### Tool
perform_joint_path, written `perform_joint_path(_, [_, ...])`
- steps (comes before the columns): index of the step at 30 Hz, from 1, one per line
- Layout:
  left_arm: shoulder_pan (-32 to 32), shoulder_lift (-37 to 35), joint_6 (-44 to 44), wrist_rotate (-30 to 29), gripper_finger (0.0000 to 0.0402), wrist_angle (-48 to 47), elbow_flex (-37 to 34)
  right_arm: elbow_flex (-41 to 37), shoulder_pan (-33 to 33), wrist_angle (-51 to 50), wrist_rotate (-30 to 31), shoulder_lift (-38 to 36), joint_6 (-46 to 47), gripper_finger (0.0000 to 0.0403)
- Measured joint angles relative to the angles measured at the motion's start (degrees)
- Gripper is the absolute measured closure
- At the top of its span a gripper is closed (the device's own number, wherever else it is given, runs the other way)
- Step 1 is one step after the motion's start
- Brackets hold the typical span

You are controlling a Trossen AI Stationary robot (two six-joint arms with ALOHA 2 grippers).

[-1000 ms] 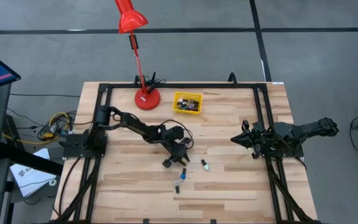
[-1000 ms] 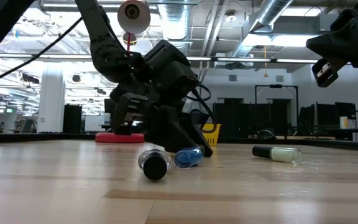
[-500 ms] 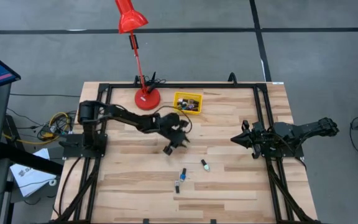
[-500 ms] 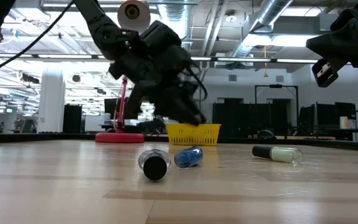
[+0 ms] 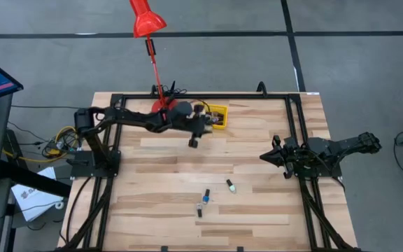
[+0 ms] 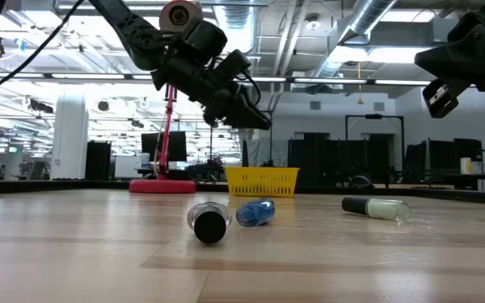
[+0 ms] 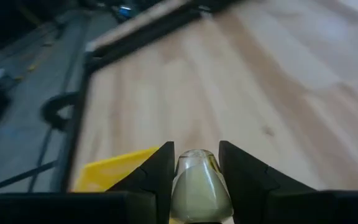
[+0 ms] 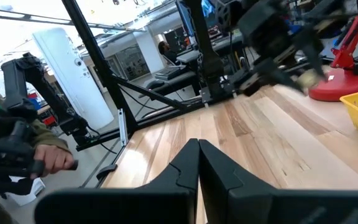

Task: Pick & Place Nail Polish
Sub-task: Put the light yellow nail polish bottle into the yellow bin

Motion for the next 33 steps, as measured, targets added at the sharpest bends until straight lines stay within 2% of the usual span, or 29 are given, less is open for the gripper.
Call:
perform_joint_path(6, [4.1, 0.2, -6.4, -4.1, 0.0296, 6.8, 0.1, 0.0, 0.0, 0.0, 0.0, 0.0, 0.0, 0.0402])
perform_joint_path(13, [9.8, 0.2, -17.6, -5.6, 0.0296, 7.3, 2.6, 0.0, 0.0, 0.0, 0.0, 0.0, 0.0, 0.0402])
perform_joint_path(18, [11.3, 0.5, -20.1, -3.3, 0.0296, 7.6, 2.8, 0.0, 0.0, 0.0, 0.0, 0.0, 0.0, 0.0402])
perform_joint_path(23, [10.9, 3.7, -20.3, -0.9, 0.0296, 8.6, 4.0, 0.0, 0.0, 0.0, 0.0, 0.0, 0.0, 0.0402])
perform_joint_path(33, [10.7, 14.0, -25.6, 1.8, 0.0296, 8.5, 13.6, 0.0, 0.0, 0.0, 0.0, 0.0, 0.0, 0.0402])
